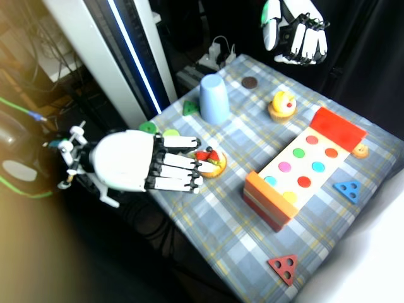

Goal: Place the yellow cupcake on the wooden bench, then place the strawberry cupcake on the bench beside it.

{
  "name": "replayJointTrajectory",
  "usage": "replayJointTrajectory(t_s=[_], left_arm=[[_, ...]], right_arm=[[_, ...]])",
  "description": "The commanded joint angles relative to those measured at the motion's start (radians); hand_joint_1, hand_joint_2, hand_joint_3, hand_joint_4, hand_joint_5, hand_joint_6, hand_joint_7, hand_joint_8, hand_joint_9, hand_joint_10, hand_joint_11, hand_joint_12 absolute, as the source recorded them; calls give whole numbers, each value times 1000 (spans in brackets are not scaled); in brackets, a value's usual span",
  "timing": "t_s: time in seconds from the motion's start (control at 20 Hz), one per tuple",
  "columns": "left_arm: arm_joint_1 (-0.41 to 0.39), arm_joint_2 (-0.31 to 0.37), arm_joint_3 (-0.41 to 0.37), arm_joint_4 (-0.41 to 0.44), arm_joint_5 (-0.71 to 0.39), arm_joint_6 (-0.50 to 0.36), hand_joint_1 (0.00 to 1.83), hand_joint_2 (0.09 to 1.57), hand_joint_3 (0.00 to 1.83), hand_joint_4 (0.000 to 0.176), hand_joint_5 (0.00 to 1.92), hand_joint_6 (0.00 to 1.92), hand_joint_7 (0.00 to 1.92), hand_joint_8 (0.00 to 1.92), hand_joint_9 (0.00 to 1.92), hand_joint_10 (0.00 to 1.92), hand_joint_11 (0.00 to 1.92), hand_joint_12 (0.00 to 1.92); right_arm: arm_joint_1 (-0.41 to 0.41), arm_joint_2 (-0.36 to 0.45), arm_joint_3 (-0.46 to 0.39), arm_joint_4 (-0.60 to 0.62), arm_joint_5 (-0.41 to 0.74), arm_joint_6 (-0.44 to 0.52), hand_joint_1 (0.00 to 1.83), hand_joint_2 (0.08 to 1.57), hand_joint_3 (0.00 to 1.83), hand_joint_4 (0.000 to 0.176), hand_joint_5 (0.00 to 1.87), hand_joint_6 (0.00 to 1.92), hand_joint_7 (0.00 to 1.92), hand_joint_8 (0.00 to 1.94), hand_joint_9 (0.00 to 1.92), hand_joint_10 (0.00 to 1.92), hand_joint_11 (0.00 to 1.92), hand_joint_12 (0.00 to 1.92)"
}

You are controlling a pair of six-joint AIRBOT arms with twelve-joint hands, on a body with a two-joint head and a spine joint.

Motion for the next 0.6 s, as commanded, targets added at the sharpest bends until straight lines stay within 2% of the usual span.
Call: replayJointTrajectory(t_s=[0.0, 0.1, 0.15, 0.2, 0.25, 0.3, 0.35, 0.4, 0.45, 0.5, 0.55], left_arm=[[-11, 8, -2, 2, -124, -7, 556, 994, 7, 157, 501, 5, 491, 2, 505, 17, 0, 867], [-11, 15, -1, -1, -128, -5, 595, 970, 0, 155, 487, 1, 488, 0, 509, 11, 0, 888], [-13, 15, 1, -8, -127, 6, 613, 951, 0, 158, 482, 0, 483, 0, 505, 8, 0, 890], [-20, 14, 1, -26, -117, 45, 596, 938, 0, 150, 486, 1, 489, 1, 505, 5, 0, 939], [-37, 7, 3, -61, -87, 133, 599, 921, 0, 142, 489, 1, 493, 1, 505, 3, 0, 992], [-48, -3, 8, -80, -60, 185, 563, 916, 0, 150, 476, 0, 468, 0, 488, 0, 0, 1025], [-60, -16, 18, -94, -29, 223, 570, 895, 0, 169, 398, 0, 441, 0, 469, 0, 0, 1003], [-75, -33, 37, -108, 10, 247, 594, 876, 0, 175, 380, 0, 438, 1, 466, 1, 0, 968], [-90, -52, 52, -122, 42, 277, 627, 863, 0, 167, 395, 1, 457, 2, 482, 3, 0, 986], [-112, -75, 68, -148, 86, 340, 623, 869, 2, 161, 383, 0, 462, 3, 477, 0, 0, 989], [-139, -106, 88, -177, 139, 425, 630, 857, 0, 164, 358, 0, 487, 7, 491, 4, 0, 924]], right_arm=[[14, 4, -2, 29, 117, 5, 437, 1221, 3, 5, 614, 4, 576, 3, 547, 13, 293, 671], [14, 5, -4, 29, 117, 6, 441, 1220, 1, 14, 621, 4, 571, 0, 533, 3, 264, 659], [14, 6, -5, 29, 117, 7, 441, 1221, 1, 11, 628, 6, 572, 1, 533, 3, 260, 660], [14, 7, -6, 27, 117, 11, 446, 1225, 0, 18, 619, 1, 574, 0, 538, 1, 253, 704], [18, 10, -9, 20, 122, 17, 435, 1225, 0, 28, 614, 0, 575, 0, 541, 1, 259, 719], [21, 15, -14, 12, 132, 18, 401, 1226, 0, 25, 613, 0, 560, 0, 530, 0, 252, 719], [27, 21, -19, 5, 141, 18, 387, 1221, 0, 1, 635, 8, 559, 1, 534, 3, 271, 726], [31, 26, -22, 1, 152, 18, 384, 1207, 0, 3, 654, 2, 559, 0, 537, 1, 321, 638], [32, 30, -24, 0, 162, 18, 373, 1202, 0, 2, 657, 0, 562, 1, 539, 0, 357, 561], [32, 35, -28, -1, 174, 18, 391, 1202, 0, 18, 643, 0, 569, 3, 545, 2, 362, 544], [32, 40, -33, -1, 189, 18, 430, 1207, 1, 7, 640, 0, 563, 1, 534, 0, 339, 536]])
